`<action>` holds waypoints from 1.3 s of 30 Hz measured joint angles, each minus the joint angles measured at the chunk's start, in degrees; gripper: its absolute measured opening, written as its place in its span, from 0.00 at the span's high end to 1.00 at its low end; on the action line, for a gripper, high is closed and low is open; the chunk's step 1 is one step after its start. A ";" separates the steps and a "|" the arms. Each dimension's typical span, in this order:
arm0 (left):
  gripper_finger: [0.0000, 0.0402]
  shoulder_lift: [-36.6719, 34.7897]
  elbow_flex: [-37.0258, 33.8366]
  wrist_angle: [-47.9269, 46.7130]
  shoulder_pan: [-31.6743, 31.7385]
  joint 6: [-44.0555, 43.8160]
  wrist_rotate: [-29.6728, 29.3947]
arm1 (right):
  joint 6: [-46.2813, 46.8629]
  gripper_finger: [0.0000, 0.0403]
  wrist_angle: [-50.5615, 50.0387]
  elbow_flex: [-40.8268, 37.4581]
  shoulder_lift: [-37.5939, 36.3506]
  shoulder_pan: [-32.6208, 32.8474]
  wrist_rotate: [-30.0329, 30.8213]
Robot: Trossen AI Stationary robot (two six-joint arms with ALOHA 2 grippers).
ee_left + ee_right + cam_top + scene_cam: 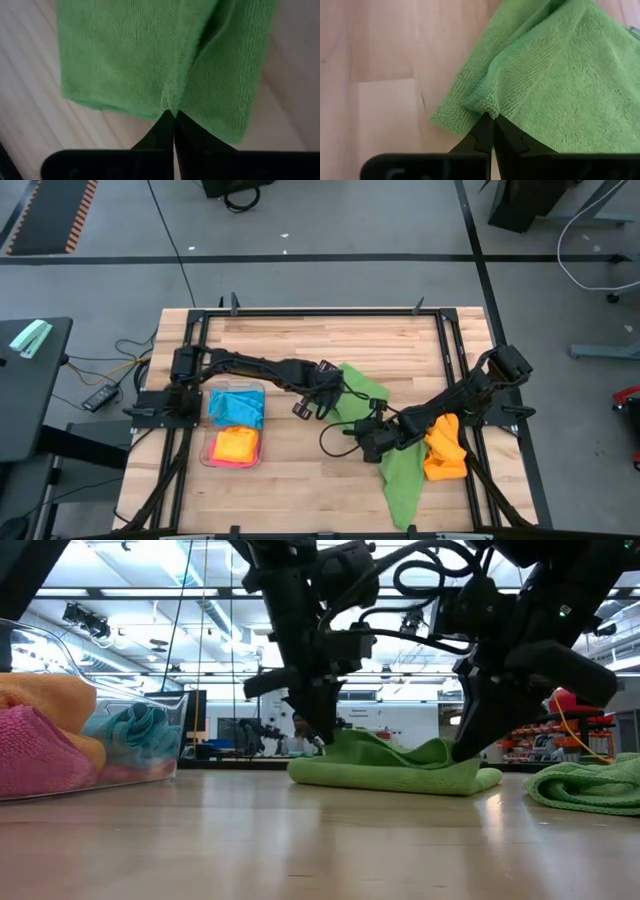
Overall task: Fold microfiber towels
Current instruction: Fold the left green microfiber cloth
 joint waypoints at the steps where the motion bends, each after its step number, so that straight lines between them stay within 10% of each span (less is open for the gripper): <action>1: 0.98 0.34 0.05 0.37 0.00 0.38 -0.01 | -0.01 0.96 -0.24 0.00 0.00 -0.04 0.00; 18: 0.93 3.07 0.00 2.71 0.58 -0.03 -0.13 | 2.77 0.95 -0.70 -0.96 0.07 -1.07 0.42; 39: 0.62 1.13 0.11 1.02 0.76 -2.47 -1.44 | 3.11 0.71 -9.23 -0.96 -3.24 -3.38 -1.44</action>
